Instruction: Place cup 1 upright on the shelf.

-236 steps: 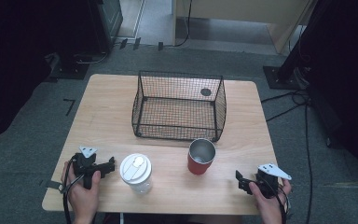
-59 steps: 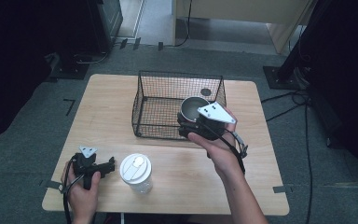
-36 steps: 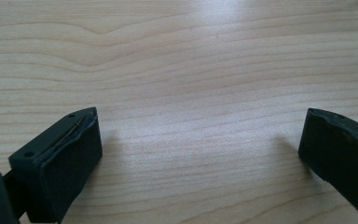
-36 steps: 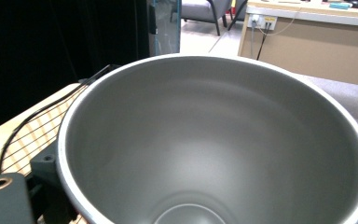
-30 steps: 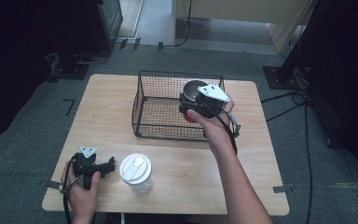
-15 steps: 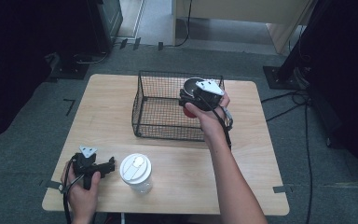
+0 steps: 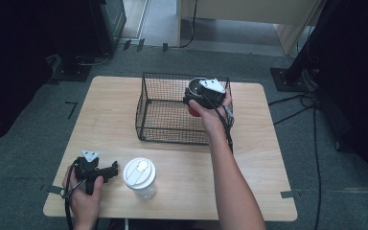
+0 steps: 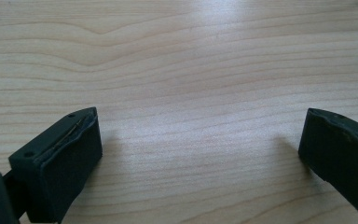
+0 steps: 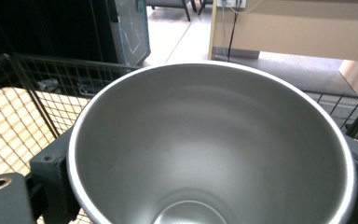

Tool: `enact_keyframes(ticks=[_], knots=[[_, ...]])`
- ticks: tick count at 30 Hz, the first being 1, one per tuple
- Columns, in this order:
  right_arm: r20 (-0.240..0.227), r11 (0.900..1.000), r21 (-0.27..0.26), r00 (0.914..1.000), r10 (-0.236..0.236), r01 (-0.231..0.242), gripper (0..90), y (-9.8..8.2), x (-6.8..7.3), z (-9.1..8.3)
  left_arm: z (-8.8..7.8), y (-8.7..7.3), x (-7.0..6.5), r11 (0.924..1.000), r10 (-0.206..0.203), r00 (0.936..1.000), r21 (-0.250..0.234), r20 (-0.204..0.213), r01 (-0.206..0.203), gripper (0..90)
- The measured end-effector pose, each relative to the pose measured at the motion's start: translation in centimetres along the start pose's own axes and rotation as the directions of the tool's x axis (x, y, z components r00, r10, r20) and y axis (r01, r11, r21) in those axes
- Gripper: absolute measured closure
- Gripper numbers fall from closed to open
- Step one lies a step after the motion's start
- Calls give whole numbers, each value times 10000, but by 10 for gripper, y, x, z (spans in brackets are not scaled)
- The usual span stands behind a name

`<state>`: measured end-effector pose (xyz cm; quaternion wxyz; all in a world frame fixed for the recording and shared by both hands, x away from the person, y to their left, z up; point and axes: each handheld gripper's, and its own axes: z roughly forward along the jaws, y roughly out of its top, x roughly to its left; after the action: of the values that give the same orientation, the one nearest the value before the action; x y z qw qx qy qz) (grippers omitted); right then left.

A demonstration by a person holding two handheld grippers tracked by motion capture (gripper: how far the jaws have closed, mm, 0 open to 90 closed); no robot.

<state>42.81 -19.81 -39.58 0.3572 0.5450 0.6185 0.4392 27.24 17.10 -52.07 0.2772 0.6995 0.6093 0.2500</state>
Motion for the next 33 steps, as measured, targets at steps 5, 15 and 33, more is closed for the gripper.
enact_keyframes(ticks=[5,15,33], knots=[[78,9997,227,10000,-63,61,71,-8,0,11,0,0,0,10000,1,10000,0,-1,-1,0],[209,9983,582,9998,-64,51,70,-21,2,29,0,0,0,10000,59,10000,-13,54,-59,0],[842,9963,772,9959,323,-389,57,-30,-4,38,0,0,0,10000,60,10000,-12,56,-60,0]])
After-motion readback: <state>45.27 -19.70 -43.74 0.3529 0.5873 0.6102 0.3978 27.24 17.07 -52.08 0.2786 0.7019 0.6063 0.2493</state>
